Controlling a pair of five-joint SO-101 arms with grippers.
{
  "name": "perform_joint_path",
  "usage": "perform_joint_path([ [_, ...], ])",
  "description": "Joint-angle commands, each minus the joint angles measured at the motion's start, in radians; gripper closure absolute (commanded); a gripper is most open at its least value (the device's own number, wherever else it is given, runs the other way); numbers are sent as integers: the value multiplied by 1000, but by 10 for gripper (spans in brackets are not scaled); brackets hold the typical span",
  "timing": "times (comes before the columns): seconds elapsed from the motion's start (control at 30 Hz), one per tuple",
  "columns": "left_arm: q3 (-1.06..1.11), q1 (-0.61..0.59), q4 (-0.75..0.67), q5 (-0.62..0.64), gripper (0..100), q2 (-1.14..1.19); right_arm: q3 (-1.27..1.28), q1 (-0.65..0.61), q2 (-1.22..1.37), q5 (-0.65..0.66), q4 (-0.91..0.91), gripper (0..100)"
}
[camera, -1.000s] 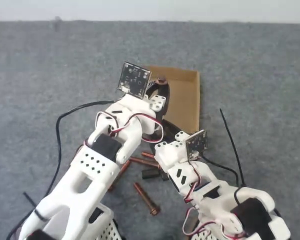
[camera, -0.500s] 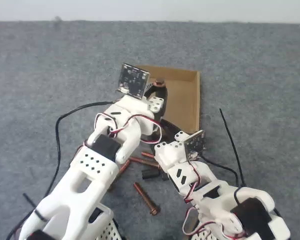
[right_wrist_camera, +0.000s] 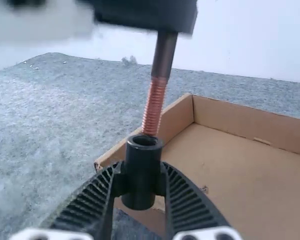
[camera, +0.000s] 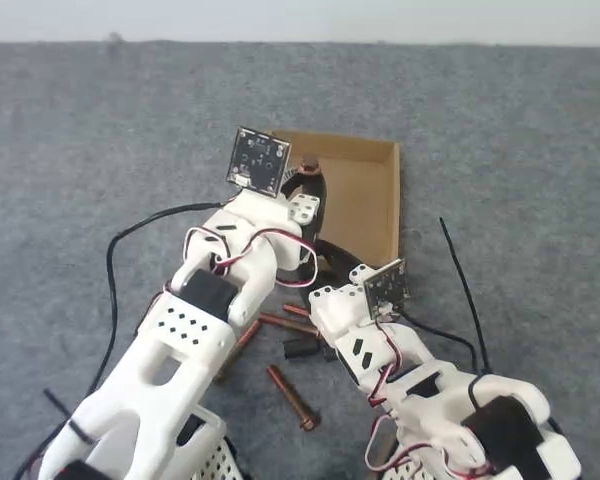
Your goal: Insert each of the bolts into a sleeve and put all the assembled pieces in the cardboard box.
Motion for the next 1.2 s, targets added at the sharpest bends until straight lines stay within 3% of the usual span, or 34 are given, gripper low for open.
perform_joint_path([
  [0.0, -10, 2, -31, -6, 988, -12, 18, -2, -45, 18, 5, 993],
  [0.57, 10, 51, -35, -5, 988, -11, 18, -2, -45, 18, 5, 993],
  [0.77, 61, 46, -130, -5, 988, -12, 18, -1, -47, 18, 5, 993],
  [0.97, 68, 46, -133, -5, 988, -14, 18, -1, -48, 18, 5, 993],
  [1.17, 96, 44, -137, -5, 988, -117, 18, -1, -45, 18, 5, 993],
])
